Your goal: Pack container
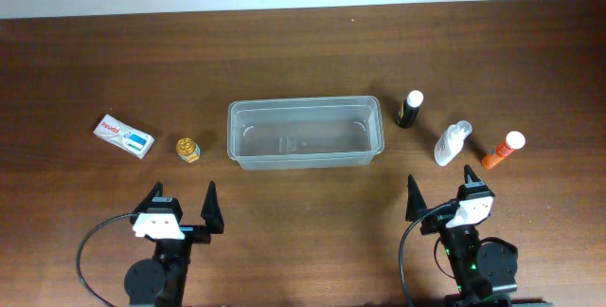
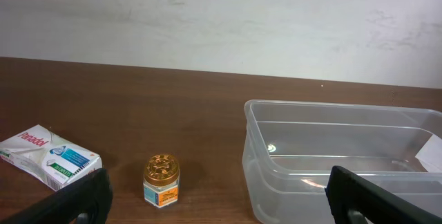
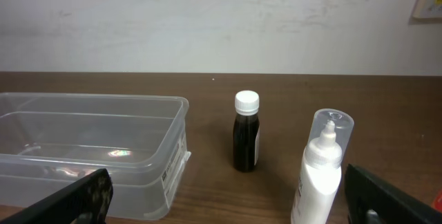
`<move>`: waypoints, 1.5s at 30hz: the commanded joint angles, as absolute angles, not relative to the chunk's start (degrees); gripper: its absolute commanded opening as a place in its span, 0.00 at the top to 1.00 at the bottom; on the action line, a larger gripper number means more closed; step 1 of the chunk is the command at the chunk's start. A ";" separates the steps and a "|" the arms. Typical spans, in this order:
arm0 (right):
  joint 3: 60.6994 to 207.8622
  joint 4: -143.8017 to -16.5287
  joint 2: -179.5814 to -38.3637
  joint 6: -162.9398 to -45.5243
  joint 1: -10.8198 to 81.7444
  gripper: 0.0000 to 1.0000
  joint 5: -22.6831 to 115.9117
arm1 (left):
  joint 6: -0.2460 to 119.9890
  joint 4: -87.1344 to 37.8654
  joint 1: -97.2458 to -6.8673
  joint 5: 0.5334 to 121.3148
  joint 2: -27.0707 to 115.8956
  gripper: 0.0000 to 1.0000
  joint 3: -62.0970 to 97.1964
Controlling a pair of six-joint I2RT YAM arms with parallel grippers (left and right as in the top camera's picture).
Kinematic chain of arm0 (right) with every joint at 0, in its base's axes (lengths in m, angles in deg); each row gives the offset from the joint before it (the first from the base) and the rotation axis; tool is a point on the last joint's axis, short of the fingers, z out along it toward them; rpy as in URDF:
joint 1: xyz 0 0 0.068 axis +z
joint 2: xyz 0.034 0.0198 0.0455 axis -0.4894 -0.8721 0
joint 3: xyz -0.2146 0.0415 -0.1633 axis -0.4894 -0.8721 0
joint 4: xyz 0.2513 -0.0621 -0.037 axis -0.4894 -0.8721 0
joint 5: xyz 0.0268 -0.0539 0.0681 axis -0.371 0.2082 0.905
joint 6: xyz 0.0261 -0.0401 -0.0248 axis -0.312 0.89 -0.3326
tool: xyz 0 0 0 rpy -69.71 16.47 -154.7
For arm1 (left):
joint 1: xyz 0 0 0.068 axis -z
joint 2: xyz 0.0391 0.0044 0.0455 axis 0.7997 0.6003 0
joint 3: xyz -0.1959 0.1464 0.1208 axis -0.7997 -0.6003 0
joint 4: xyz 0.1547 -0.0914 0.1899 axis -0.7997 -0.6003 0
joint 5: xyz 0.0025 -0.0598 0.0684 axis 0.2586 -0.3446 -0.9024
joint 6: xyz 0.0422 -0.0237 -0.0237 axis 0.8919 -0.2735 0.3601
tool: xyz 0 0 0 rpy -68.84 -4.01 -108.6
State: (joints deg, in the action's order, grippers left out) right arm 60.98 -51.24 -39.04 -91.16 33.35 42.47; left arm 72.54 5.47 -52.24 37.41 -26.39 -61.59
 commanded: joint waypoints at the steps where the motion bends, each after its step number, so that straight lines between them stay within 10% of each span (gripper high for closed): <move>1: 60.72 -51.65 -38.45 -90.75 32.98 0.02 41.97 | 73.46 5.23 -52.53 37.58 -26.94 0.01 -61.83; 34: 62.62 -51.76 -38.58 -90.79 32.98 0.02 47.28 | 73.48 5.23 -52.53 37.58 -26.94 0.01 -61.83; 45: 85.90 -66.19 -51.30 -91.14 32.98 0.02 46.28 | 73.46 5.23 -52.53 37.58 -26.94 0.01 -61.83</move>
